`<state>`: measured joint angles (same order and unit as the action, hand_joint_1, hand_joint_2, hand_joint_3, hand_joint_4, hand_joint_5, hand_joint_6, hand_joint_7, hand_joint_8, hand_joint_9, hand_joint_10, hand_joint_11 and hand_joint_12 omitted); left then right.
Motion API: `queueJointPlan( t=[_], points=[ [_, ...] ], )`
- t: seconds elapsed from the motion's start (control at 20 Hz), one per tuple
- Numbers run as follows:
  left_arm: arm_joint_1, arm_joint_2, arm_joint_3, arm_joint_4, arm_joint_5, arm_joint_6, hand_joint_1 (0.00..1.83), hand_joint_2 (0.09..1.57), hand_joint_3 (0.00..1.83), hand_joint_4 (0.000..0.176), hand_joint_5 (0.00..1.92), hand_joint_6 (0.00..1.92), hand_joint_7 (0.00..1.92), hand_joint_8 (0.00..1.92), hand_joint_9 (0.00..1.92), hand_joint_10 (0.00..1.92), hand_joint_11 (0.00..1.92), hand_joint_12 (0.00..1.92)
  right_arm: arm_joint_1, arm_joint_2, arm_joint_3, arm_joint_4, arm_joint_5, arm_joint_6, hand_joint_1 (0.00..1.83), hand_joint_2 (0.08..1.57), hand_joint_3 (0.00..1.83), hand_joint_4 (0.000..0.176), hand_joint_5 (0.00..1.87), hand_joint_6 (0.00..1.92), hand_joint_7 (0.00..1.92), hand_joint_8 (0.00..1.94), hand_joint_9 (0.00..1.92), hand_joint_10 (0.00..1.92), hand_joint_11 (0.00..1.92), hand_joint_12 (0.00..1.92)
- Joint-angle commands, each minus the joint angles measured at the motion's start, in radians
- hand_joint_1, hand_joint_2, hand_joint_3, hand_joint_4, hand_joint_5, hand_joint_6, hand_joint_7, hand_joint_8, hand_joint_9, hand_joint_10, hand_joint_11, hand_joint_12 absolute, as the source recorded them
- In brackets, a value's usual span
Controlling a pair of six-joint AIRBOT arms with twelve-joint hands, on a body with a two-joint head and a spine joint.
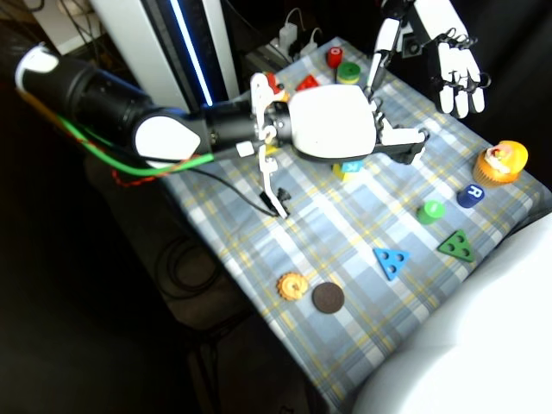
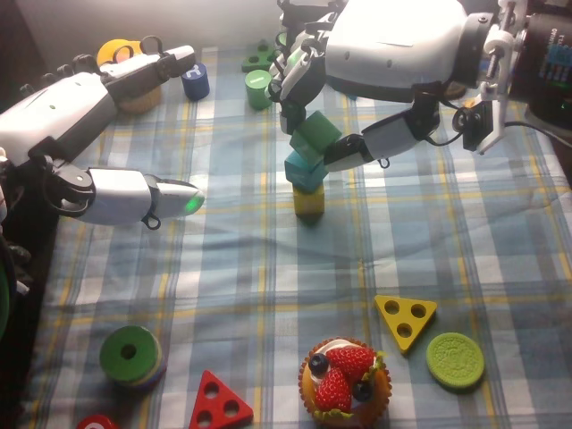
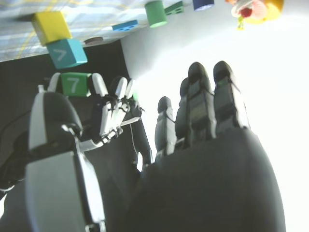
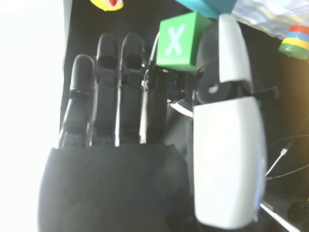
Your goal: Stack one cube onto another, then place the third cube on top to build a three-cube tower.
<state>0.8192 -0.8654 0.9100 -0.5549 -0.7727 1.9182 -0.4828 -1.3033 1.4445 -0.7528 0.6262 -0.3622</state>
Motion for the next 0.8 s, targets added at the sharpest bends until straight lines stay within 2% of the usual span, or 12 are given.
queueJointPlan(
  t=[0.0,0.15,0.3,0.4,0.6,0.65,0.7,0.75],
  points=[
    [-0.009,0.005,0.004,0.024,-0.116,-0.001,0.93,0.89,0.0,0.176,0.19,0.0,0.15,0.0,0.22,0.0,0.0,0.1,0.016,-0.005,0.001,0.039,0.083,0.002,1.18,1.03,0.0,0.0,1.18,0.64,0.78,0.0,0.62,0.0,0.01,1.19],
    [-0.009,0.005,0.003,0.024,-0.116,-0.001,0.92,0.87,0.0,0.176,0.19,0.0,0.14,0.0,0.21,0.0,0.0,0.11,0.016,-0.006,0.001,0.037,0.079,0.002,1.18,1.03,0.0,0.0,1.18,0.63,0.78,0.0,0.64,0.01,0.03,1.21],
    [-0.009,0.004,0.003,0.023,-0.116,-0.001,0.91,0.88,0.0,0.176,0.21,0.01,0.15,0.0,0.21,0.0,0.01,0.12,0.016,-0.006,0.001,0.036,0.078,0.002,1.15,1.04,0.0,0.0,1.13,0.73,0.75,0.0,0.63,0.0,0.01,1.26],
    [-0.009,0.004,0.003,0.023,-0.116,-0.001,0.97,0.9,0.0,0.176,0.22,0.0,0.16,0.0,0.24,0.0,0.0,0.18,0.016,-0.006,0.001,0.035,0.078,0.002,1.14,1.05,0.0,0.0,1.12,0.75,0.78,0.01,0.69,0.02,0.09,1.31],
    [-0.009,0.004,0.003,0.023,-0.116,-0.001,0.94,0.91,0.0,0.176,0.21,0.0,0.15,0.0,0.22,0.0,0.0,0.14,0.016,-0.006,0.001,0.034,0.078,0.002,1.12,1.06,0.0,0.0,1.1,0.78,0.8,0.01,0.68,0.01,0.06,1.28],
    [-0.009,0.004,0.003,0.023,-0.115,-0.001,0.91,0.9,0.0,0.176,0.2,0.0,0.16,0.0,0.24,0.01,0.01,0.14,0.016,-0.006,0.001,0.034,0.078,0.003,1.09,1.06,0.0,0.057,1.08,0.82,0.8,0.01,0.71,0.02,0.09,1.35],
    [-0.009,0.004,0.003,0.023,-0.115,-0.001,0.9,0.9,0.0,0.176,0.19,0.0,0.15,0.0,0.24,0.01,0.01,0.15,0.016,-0.005,0.001,0.033,0.078,0.003,1.09,1.06,0.0,0.073,1.08,0.82,0.8,0.0,0.71,0.02,0.09,1.36],
    [-0.009,0.004,0.003,0.023,-0.115,-0.001,0.9,0.9,0.0,0.176,0.19,0.0,0.15,0.0,0.24,0.01,0.01,0.15,0.016,-0.005,0.001,0.033,0.078,0.004,1.09,1.06,0.0,0.073,1.08,0.82,0.8,0.0,0.71,0.02,0.09,1.36]
  ],
)
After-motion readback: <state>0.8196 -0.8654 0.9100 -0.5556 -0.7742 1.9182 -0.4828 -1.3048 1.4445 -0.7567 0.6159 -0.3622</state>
